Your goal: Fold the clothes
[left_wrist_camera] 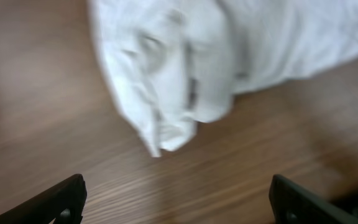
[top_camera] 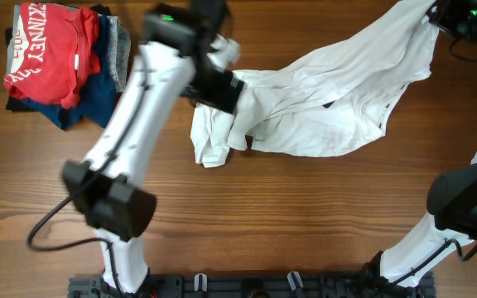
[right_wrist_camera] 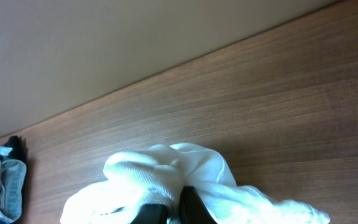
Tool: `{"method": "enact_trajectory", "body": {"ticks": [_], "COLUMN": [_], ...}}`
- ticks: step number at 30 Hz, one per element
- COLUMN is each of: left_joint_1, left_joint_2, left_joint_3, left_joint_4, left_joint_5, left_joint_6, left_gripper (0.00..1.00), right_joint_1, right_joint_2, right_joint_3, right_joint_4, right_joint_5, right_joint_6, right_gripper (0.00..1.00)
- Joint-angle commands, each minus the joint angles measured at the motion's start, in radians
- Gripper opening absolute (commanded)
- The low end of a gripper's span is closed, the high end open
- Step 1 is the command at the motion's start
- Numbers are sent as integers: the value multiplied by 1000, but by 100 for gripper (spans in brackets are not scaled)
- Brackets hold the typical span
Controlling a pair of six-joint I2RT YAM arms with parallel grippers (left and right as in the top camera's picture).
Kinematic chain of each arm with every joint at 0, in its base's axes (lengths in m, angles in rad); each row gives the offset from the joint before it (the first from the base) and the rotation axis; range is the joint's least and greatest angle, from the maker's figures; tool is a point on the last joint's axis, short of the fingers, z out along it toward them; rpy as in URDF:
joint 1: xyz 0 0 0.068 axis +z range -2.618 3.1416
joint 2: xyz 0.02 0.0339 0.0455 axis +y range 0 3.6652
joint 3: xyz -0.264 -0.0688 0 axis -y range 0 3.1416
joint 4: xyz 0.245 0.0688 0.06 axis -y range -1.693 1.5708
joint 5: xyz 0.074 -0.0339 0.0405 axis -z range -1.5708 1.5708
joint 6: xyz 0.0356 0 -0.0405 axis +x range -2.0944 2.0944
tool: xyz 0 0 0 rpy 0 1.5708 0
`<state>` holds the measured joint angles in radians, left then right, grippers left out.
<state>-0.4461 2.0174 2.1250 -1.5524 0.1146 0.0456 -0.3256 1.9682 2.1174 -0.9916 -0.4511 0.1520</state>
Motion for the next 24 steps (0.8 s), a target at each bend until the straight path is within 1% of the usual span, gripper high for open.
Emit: {"method": "enact_trajectory", "body": {"ticks": [1, 3, 9, 14, 17, 21, 24], "left_joint_1": [-79, -109, -155, -167, -162, -151, -145], "left_joint_2": [38, 48, 57, 57, 57, 57, 63], "left_joint_3": [-35, -61, -210, -357, -416, -439, -439], "left_joint_4": [-4, 1, 73, 205, 290, 375, 434], "left_joint_5": [202, 203, 185, 35, -55, -109, -108], "left_joint_6": [25, 3, -60, -70, -122, -167, -167], "left_gripper": [96, 99, 100, 100, 100, 100, 100], "right_joint_1": [-3, -3, -3, -3, -3, -3, -3], "right_joint_2": [5, 5, 5, 5, 5, 5, 5], "right_joint_3": [3, 3, 3, 3, 3, 2, 2], "right_joint_4": [0, 0, 0, 1, -1, -4, -4], "right_joint_5": [9, 9, 9, 9, 8, 9, 9], "right_joint_6": [-19, -21, -22, -23, -39, -41, -41], "right_gripper": [4, 4, 4, 4, 4, 4, 4]}}
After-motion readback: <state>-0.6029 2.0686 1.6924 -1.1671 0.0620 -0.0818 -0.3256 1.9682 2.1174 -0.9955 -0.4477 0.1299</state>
